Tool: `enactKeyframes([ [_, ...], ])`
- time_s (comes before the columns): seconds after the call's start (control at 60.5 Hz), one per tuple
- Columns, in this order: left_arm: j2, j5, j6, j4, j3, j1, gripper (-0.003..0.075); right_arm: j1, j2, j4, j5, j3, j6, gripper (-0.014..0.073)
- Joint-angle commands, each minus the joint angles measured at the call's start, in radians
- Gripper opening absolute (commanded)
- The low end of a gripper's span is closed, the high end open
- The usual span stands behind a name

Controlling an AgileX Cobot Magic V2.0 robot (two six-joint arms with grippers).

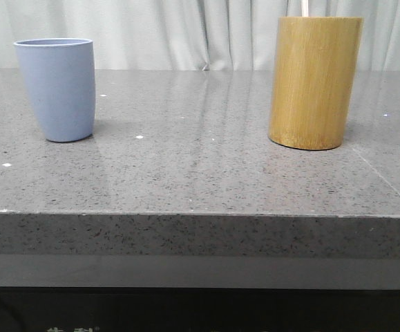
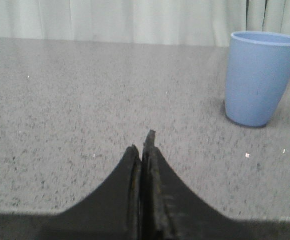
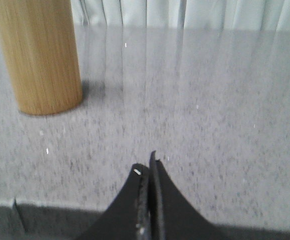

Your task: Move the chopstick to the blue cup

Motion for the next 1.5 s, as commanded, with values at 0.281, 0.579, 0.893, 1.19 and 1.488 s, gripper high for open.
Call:
enactKeyframes([
  [0.281,0.016,-0.132,-0.008,-0.036,-0.192,0.003,-0.0019,-0.004,0.015,0.012,0.093,-0.287,-0.003,-0.0101],
  [0.579,0.399,0.139,-0.008,-0.029,-0.551,0.003,-0.0019,-0.004,0.333,0.010,0.195,-0.557,-0.003,-0.0101],
  [0.893,0.535,0.137,-0.008,-0.029,-0.609,0.003,-0.0006,-0.003,0.434,0.010,0.179,-0.598,-0.003,-0.0067],
  [1.19,0.535,0.137,-0.002,-0.029,-0.609,0.003,0.0645,-0.003,0.434,0.010,0.178,-0.598,-0.003,0.0524],
  [1.488,0.535,0.137,-0.002,-0.029,-0.609,0.003,0.0643,-0.003,0.434,0.010,0.178,-0.598,-0.003,0.0622],
])
